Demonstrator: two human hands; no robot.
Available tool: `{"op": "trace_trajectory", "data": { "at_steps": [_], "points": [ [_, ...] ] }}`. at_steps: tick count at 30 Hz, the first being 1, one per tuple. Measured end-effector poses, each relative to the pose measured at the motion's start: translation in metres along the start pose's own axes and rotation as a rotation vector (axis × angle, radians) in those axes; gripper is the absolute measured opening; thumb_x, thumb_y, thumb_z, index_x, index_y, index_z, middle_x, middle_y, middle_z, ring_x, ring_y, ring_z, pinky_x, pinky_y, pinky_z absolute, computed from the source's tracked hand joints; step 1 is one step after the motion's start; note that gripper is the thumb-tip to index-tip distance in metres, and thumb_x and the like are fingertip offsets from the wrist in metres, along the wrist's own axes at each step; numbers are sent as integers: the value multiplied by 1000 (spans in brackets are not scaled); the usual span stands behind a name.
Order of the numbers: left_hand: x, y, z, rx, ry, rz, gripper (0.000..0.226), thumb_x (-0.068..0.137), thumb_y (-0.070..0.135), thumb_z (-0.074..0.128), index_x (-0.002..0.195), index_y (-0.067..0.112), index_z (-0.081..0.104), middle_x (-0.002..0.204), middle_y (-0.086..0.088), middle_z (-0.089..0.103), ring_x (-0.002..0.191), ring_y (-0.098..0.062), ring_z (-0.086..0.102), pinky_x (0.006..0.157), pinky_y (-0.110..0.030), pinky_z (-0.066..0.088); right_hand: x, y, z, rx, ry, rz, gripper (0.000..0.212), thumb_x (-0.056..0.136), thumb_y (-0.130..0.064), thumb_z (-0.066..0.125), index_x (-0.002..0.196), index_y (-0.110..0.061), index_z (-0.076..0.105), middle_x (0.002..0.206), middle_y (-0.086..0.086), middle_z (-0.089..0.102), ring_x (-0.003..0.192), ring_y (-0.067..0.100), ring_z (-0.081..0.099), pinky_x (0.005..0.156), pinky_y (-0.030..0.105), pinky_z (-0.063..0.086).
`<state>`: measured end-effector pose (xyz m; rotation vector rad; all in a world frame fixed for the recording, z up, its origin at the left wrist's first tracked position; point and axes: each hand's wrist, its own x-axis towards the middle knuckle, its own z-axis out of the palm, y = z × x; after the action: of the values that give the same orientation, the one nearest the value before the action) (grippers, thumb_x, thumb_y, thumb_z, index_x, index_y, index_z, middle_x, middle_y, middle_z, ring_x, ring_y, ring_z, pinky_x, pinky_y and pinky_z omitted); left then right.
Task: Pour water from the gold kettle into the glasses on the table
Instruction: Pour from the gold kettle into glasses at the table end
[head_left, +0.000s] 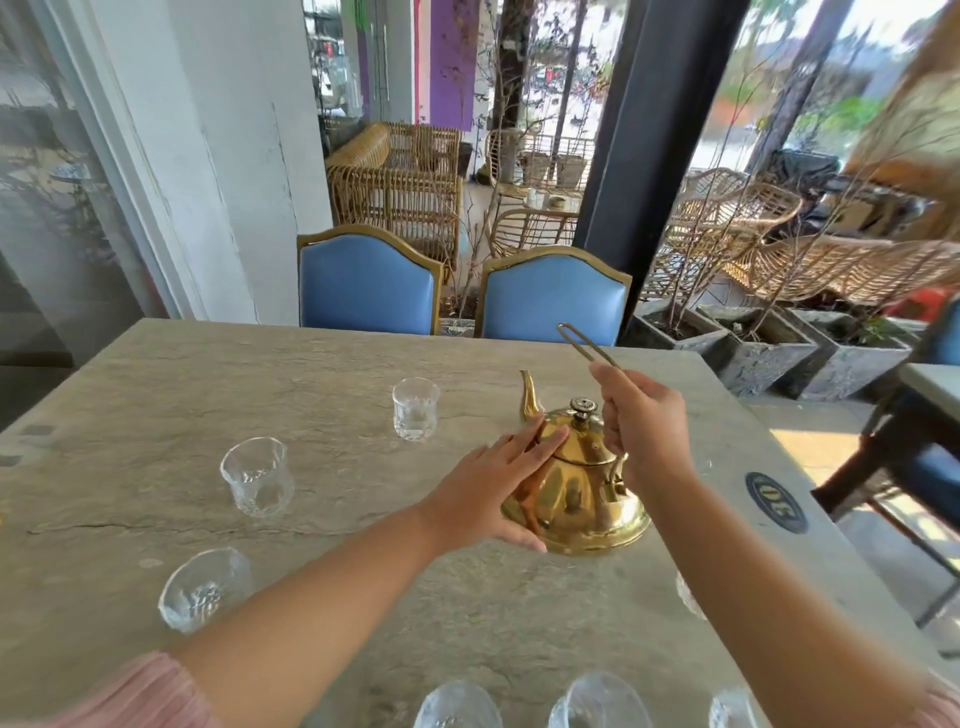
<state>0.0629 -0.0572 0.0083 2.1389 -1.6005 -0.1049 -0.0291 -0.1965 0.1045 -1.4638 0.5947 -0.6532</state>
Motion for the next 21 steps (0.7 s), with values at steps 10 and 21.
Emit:
{"op": "trace_trajectory", "data": {
  "at_steps": [10,21],
  "points": [
    [43,16,21,-211,-91,36,122,65,38,83,146,37,-7,153,15,-13,141,-9,17,116,-26,15,25,1,-36,-35,53,99,26,82,-11,51,57,-14,42,43,-4,31,39,11,21,36,21,19],
    [73,5,36,-412,-157,-66,121,67,39,83,148,42,-6,158,16,-12,143,-1,-1,119,-32,11,74,2,-38,-192,-16,211,16,84,-6,50,68,-10,48,44,-2,34,36,13,23,37,22,19]
  ]
}}
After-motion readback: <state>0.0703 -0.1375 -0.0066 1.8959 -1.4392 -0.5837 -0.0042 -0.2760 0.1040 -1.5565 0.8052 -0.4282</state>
